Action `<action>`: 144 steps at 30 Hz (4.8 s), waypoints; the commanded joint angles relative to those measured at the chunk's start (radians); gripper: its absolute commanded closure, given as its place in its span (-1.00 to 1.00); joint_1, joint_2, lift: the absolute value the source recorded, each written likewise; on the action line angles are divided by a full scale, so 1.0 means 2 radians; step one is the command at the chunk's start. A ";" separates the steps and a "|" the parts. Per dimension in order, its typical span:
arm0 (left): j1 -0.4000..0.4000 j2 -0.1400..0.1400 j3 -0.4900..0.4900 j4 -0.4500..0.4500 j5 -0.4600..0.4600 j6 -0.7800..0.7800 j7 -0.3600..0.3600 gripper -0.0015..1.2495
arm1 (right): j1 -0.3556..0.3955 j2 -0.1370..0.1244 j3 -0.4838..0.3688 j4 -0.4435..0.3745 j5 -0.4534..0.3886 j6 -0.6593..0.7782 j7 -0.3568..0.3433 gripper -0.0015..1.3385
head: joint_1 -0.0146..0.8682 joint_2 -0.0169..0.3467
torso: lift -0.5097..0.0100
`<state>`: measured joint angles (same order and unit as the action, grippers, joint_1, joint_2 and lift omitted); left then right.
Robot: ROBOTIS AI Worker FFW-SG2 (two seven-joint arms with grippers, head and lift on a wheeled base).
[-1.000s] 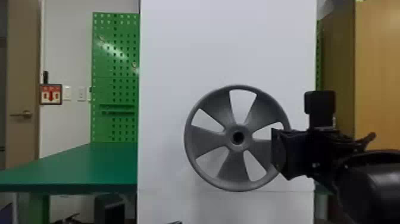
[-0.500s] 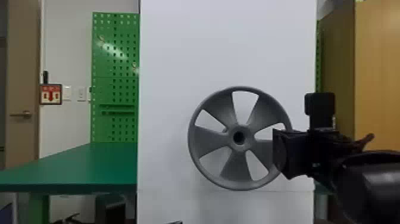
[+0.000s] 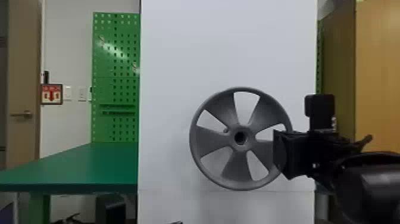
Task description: Hold the wheel and insert it
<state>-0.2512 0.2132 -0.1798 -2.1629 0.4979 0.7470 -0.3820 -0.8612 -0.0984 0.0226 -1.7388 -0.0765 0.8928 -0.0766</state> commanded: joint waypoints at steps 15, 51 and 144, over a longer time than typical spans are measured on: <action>0.001 0.000 -0.001 0.000 0.000 0.000 0.000 -0.19 | -0.004 0.012 -0.003 0.016 0.012 -0.008 0.000 0.59 | -0.97 -0.84 | -0.93; -0.001 0.000 -0.001 0.000 0.000 0.000 0.000 -0.19 | -0.023 0.019 -0.002 0.049 0.011 -0.022 -0.001 0.59 | -0.97 -0.84 | -0.93; 0.013 -0.001 0.022 -0.008 0.005 -0.001 0.000 -0.19 | 0.120 0.018 0.023 -0.019 -0.005 -0.160 0.013 -1.00 | -0.97 -0.84 | -0.93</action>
<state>-0.2306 0.2117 -0.1454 -2.1714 0.5098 0.7456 -0.3820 -0.6747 -0.0648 0.0595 -1.7522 -0.0935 0.5998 -0.0512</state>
